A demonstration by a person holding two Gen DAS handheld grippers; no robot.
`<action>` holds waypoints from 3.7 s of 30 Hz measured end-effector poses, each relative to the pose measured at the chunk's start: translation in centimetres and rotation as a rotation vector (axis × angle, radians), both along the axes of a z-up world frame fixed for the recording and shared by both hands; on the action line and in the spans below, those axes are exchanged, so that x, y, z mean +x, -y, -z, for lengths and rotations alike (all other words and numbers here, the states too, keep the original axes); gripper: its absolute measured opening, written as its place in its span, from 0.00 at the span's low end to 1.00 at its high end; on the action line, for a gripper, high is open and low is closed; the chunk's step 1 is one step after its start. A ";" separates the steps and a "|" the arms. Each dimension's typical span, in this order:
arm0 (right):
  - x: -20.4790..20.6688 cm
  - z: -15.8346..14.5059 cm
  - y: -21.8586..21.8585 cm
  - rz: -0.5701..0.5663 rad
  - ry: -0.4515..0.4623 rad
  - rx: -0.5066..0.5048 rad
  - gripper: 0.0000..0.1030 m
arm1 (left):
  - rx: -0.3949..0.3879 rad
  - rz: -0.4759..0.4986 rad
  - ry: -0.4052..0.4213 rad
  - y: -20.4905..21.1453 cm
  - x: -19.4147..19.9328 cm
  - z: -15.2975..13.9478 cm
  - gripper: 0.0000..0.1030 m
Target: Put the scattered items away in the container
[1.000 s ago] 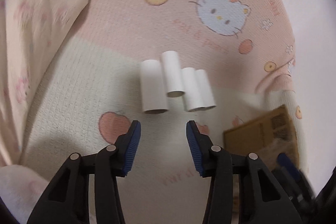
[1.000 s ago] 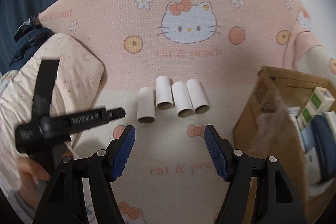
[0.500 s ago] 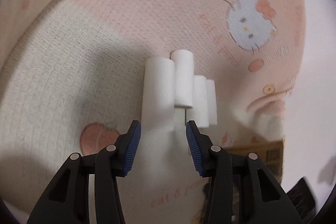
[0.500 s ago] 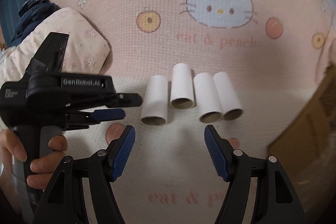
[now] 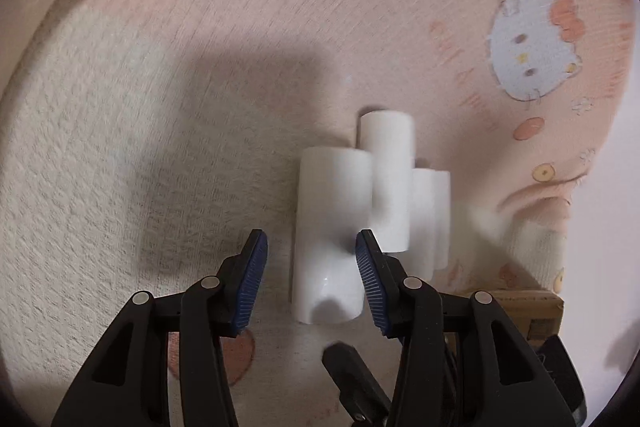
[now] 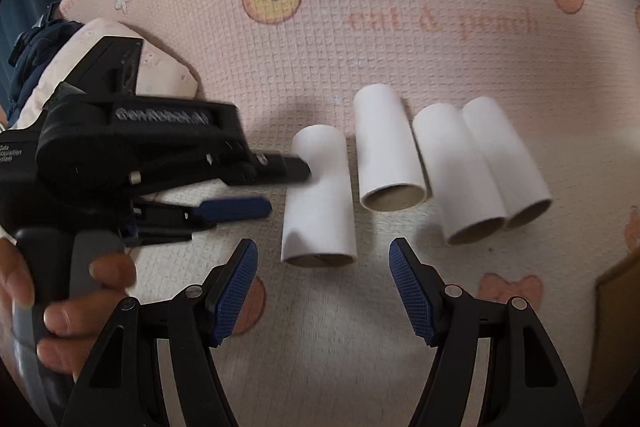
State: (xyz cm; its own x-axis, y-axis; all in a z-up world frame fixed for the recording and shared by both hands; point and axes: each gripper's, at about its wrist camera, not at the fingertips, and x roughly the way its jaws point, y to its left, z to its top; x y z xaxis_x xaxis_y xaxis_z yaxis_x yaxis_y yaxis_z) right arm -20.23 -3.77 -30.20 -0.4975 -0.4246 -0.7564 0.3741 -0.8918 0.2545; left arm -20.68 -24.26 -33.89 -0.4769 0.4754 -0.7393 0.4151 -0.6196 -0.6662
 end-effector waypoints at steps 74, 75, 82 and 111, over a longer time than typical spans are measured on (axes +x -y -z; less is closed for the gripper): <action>10.3 -3.2 -6.8 0.095 0.287 -0.060 0.43 | -0.011 0.248 -0.129 -12.0 12.0 -6.2 0.45; 10.7 -4.0 -7.0 0.092 0.266 -0.064 0.43 | -0.020 0.250 -0.142 -12.2 12.3 -7.2 0.45; 13.0 -8.8 -9.8 0.088 0.149 -0.129 0.43 | -0.092 0.281 -0.216 -14.5 13.3 -13.2 0.45; 9.3 -17.8 -28.7 0.271 0.003 -0.277 0.43 | -0.283 0.649 -0.313 -34.3 3.1 -25.2 0.46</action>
